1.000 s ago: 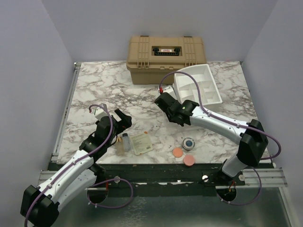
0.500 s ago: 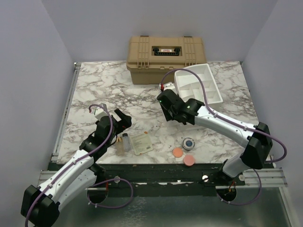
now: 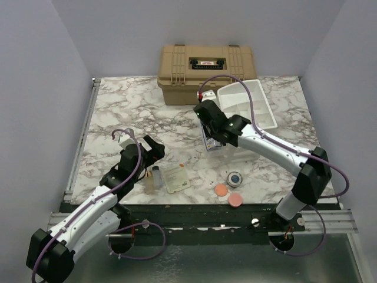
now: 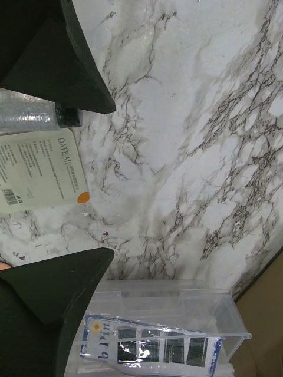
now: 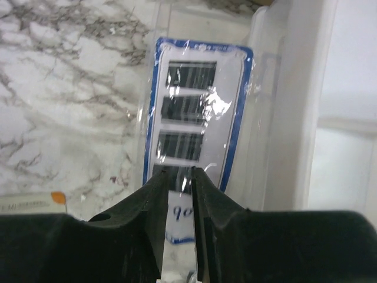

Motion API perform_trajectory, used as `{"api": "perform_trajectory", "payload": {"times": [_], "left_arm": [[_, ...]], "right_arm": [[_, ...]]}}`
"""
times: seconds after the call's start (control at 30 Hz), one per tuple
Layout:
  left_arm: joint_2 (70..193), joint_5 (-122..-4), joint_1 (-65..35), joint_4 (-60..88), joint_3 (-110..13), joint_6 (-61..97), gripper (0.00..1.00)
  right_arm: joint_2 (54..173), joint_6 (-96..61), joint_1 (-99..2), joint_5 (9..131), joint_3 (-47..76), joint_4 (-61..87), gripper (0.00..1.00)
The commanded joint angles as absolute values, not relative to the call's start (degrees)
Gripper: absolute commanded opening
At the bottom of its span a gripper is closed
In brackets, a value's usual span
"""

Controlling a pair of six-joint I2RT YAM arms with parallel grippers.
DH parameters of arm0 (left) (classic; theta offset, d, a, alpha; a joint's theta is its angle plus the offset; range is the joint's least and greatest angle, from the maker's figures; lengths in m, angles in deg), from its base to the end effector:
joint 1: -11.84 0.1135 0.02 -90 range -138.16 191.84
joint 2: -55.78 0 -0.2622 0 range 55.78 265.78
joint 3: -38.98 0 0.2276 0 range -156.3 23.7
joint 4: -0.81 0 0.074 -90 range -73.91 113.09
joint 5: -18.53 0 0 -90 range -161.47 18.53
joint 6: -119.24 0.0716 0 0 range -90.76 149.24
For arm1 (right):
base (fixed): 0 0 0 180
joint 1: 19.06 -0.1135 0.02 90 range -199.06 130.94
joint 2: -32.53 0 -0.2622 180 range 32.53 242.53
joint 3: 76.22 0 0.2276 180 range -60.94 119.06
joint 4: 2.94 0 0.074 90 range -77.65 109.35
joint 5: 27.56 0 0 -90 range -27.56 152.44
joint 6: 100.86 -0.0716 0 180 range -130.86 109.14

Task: Organize the makeup
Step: Place the makeup tool in the drawer.

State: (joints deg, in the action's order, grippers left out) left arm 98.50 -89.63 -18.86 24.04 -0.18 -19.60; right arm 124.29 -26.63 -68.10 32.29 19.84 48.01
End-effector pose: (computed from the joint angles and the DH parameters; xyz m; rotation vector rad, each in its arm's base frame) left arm 0.1673 -0.0734 0.2132 -0.5218 1.9911 -0.5547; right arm 0.2555 0.2395 0.2938 -0.4112 2.2131 -0.0323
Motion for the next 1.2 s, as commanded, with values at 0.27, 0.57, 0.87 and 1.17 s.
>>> {"api": "perform_trajectory", "payload": {"times": [0.27,0.57,0.87,1.17], "left_arm": [[96.66,-87.55,-18.22,23.07,-0.12,-20.50,0.98],[96.98,-87.63,-18.09,23.17,-0.73,-20.07,0.98],[97.09,-87.72,-17.98,23.16,-0.91,-20.25,0.98],[97.19,-88.83,-17.87,23.17,-0.79,-20.87,0.98]], "right_arm": [[135.05,-23.05,-64.52,30.65,23.18,45.00,0.27],[136.10,-20.02,-64.44,34.19,21.57,43.47,0.28],[132.39,-17.02,-64.42,34.82,26.43,47.44,0.30],[121.25,-18.22,-65.37,54.07,23.06,45.41,0.44]]}}
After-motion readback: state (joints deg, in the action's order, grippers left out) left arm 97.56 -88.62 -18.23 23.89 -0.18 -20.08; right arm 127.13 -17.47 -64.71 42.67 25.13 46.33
